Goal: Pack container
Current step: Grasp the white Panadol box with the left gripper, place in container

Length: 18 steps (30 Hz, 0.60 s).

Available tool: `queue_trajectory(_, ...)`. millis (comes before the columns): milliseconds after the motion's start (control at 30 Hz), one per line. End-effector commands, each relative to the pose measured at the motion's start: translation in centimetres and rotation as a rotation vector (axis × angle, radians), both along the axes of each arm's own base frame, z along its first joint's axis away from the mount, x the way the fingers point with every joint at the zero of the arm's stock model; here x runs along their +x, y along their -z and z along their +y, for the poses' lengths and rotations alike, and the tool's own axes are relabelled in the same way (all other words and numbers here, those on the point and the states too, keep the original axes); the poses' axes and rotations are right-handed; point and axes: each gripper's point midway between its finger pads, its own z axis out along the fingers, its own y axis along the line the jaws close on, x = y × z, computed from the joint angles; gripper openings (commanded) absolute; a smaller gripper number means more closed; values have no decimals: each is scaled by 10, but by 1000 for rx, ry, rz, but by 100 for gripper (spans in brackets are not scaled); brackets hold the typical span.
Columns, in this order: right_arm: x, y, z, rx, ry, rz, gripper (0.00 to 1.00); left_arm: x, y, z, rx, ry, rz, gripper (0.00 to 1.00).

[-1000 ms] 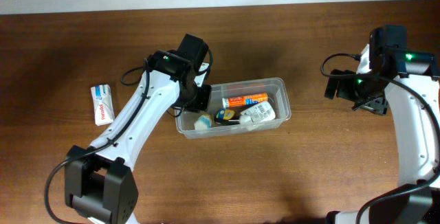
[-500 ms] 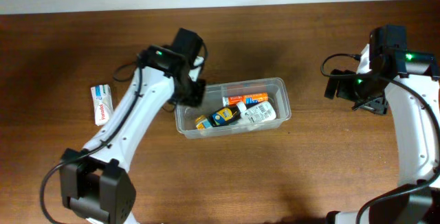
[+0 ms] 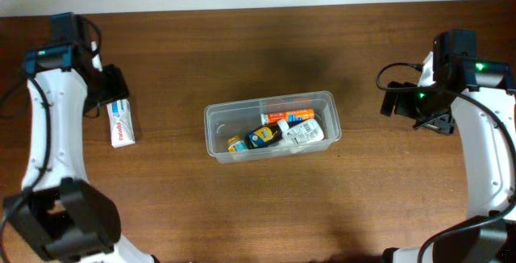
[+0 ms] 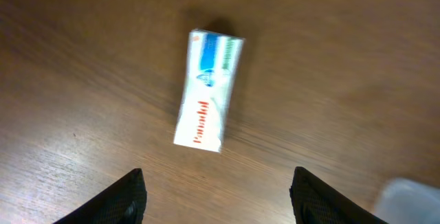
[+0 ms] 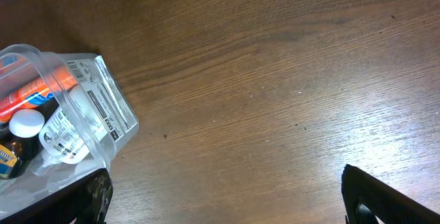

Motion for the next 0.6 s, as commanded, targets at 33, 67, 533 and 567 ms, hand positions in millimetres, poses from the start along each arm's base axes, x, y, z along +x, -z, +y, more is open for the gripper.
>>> queue_trajectory(33,-1,2,-1,-3,-8,6,98,5,65,15,-31,-24,148,68)
queue_trajectory(67,-2,2,-1,-3,-8,6,98,6,81,15,-37,-7,179,69)
queue_trajectory(533,-2,2,-1,-3,-8,7,98,-3,168,16,-77,8,364,60)
queue_trajectory(567,-2,2,-1,-3,-8,7,98,-3,168,16,-78,8,366,55)
